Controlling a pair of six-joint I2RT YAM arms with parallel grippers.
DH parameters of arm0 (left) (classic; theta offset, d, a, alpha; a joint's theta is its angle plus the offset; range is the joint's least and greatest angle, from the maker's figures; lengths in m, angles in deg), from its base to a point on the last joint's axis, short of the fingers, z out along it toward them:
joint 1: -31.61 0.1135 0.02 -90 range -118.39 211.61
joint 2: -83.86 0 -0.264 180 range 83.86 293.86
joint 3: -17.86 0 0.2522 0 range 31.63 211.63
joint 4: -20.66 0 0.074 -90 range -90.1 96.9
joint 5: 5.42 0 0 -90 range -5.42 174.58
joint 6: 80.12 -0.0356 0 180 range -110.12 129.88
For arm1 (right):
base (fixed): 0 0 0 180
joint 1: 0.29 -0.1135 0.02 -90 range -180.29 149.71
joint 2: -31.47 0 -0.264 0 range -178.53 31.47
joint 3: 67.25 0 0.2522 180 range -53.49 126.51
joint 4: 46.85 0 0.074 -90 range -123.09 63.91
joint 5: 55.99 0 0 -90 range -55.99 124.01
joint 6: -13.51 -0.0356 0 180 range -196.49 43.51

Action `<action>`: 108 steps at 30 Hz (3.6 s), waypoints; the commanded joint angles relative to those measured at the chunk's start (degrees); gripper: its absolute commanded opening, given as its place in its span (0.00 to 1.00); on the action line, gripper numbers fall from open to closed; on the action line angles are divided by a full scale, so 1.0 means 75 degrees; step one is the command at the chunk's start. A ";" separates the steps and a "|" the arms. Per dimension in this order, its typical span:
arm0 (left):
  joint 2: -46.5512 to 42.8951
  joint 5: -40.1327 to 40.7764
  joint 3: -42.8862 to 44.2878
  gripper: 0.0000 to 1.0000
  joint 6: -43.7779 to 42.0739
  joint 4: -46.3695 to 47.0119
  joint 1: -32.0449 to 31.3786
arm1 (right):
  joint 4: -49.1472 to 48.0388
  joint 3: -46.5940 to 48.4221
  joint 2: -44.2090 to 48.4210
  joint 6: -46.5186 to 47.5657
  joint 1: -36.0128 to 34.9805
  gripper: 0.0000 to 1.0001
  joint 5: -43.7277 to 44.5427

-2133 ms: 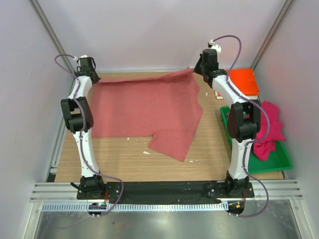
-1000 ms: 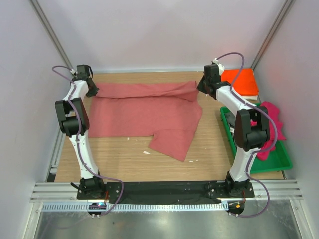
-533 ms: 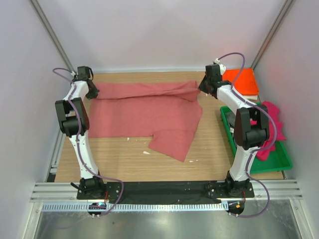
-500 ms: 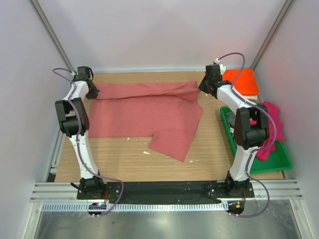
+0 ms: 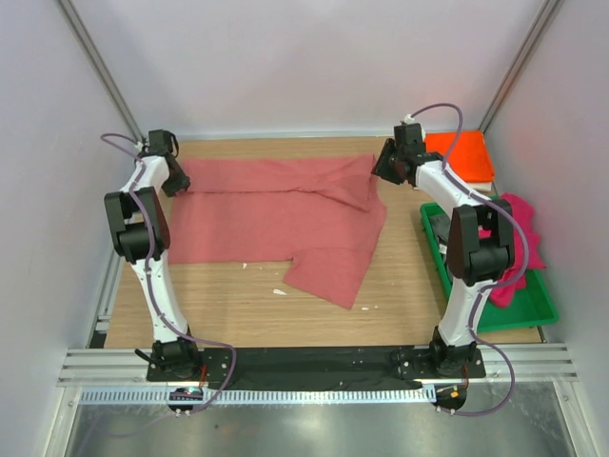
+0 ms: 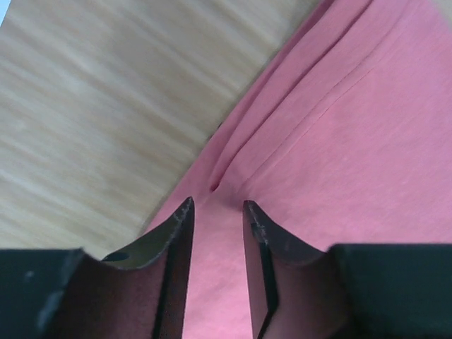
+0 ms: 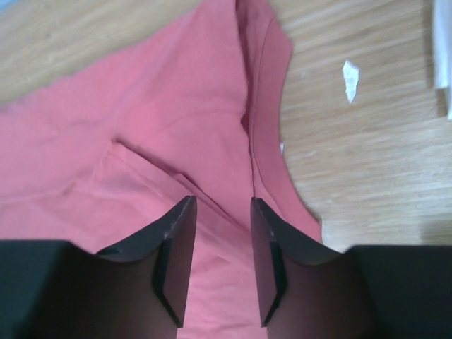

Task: Fold and stack the t-shirts
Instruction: Fold the tshirt

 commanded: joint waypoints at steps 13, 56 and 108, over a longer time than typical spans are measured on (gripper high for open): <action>-0.0148 -0.2425 0.0541 0.35 0.0940 0.1030 0.0032 | -0.0116 0.2898 -0.2309 -0.0014 0.0607 0.54 -0.1763; 0.0663 -0.3927 0.1608 0.61 0.2723 0.1643 0.0665 | 0.1861 0.5950 -0.4024 -0.0401 0.1017 0.47 -0.1226; 0.2337 -0.4665 0.2347 0.41 0.1385 0.3974 -0.4339 | 0.1712 -0.0086 0.0196 -0.0401 0.0102 0.50 -0.1459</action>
